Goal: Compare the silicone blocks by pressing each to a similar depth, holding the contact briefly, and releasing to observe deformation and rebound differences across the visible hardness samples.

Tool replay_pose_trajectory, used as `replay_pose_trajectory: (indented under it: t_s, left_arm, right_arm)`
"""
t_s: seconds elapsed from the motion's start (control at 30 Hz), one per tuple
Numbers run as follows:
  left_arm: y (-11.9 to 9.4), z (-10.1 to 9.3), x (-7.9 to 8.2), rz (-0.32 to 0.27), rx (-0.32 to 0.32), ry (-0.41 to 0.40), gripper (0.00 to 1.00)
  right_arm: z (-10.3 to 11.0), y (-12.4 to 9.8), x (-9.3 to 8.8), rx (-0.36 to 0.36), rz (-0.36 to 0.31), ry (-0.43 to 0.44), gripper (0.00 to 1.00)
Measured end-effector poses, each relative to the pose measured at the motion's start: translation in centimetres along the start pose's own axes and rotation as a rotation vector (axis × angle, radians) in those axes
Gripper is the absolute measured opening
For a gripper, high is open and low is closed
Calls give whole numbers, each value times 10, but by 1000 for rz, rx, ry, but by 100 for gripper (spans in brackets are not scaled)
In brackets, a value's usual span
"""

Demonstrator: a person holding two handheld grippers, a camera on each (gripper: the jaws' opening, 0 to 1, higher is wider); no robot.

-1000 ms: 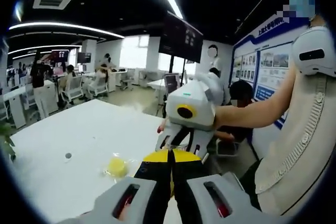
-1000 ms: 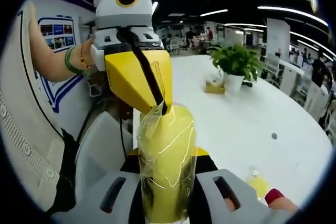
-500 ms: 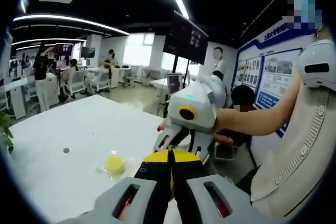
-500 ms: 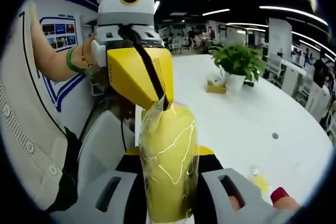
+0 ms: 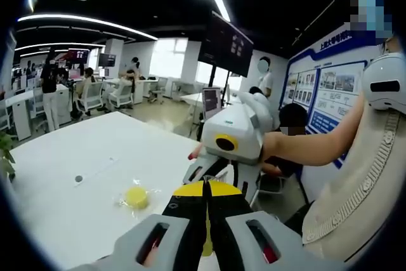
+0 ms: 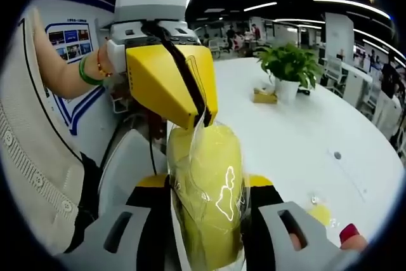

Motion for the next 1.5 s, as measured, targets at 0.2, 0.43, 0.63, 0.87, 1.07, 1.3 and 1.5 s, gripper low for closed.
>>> replay_pose_trajectory:
  t_s: [0.2, 0.43, 0.63, 0.87, 1.07, 1.3, 1.5]
  left_arm:
    - [-1, -2, -1, -1, -1, -4, 0]
    - [-3, -1, -3, 1, 10, -12, 0]
    - [-5, 0, -5, -1, 20, -15, 0]
    - [-7, 1, -9, -4, 26, -56, 0]
    - [-5, 2, -9, -15, 22, -62, 0]
    - [-6, 5, -16, -2, 29, -73, 0]
    - [-7, 8, -20, -19, 24, -123, 0]
  right_arm:
    - [4, 1, -1, 11, 6, -6, 47]
    - [4, 0, 1, 2, -11, 8, 54]
    - [0, -1, 0, -36, -20, 23, 58]
    - [-2, -5, 3, -79, -56, 57, 67]
    - [-1, -11, 5, -97, -80, 76, 70]
    - [0, -27, 11, -142, -173, 119, 73]
    - [-1, -41, 11, -171, -245, 174, 81]
Point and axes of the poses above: the point that each gripper's makers call its tool centre point, and the gripper's own axes: y roughly forward along the fingers, z roughly to its left, x roughly out of its top, the point moved 4 cm from there along -y, roughly backward along the fingers, and after that the axes turned 15 degrees about -x, right-handed, at the moved point
